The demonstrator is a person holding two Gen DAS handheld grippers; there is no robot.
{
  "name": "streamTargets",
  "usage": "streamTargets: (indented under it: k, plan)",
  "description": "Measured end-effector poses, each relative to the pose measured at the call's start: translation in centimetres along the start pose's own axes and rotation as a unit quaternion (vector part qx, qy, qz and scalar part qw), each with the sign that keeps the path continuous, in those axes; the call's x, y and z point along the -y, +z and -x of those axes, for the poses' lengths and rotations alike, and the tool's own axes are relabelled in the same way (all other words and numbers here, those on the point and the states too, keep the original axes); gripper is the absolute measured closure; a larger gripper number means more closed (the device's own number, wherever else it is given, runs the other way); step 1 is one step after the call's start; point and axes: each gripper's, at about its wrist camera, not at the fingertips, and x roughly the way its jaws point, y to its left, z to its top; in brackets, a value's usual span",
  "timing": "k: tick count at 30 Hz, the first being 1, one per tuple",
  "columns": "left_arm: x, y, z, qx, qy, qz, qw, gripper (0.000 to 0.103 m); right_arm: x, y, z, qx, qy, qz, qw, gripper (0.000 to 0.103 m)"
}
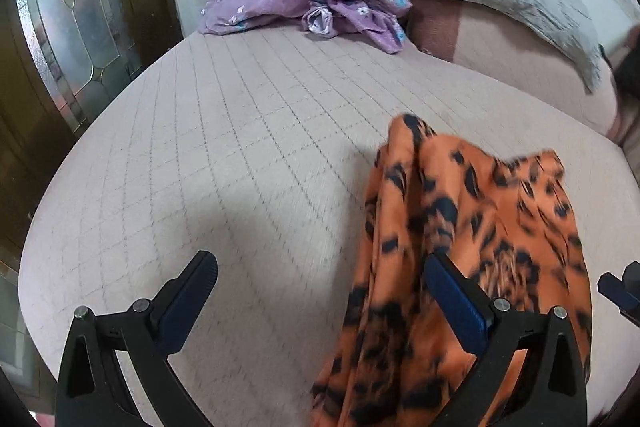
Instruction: Fold small clothes
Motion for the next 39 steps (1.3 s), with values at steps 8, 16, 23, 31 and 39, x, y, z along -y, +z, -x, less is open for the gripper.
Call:
streamTargets:
  k: [8,16,23,31,39]
  plan:
    - [2.0,1.2,-4.8,-0.052,0.061,-0.059,0.9950,0.000,3.3,3.9,-7.8,-0.067,-0.064,-0.016,0.996,0.069]
    - [0.2,0.2,-1.4,-0.034,0.025,-0.085,0.9955,0.000,1.3,3.8,-3.3,-0.059,-0.027,-0.008,0.998,0.066]
    - [-0.3,-4.1,2.9,-0.018,0.009,-0.138,0.9903,0.000,-1.5,-0.6,0.3,-0.091,0.014,0.036,0.995,0.066]
    - [-0.3,-5.6,2.0,-0.023,0.036,-0.174,0.9839,0.000,-4.5,-7.3,-1.3,-0.129,-0.044,0.129,0.982,0.065]
    - [-1.2,-3.0,4.3,0.004,-0.082,-0.086,0.9929,0.000,1.0,-5.2,6.7,-0.023,-0.015,0.005,1.000,0.026]
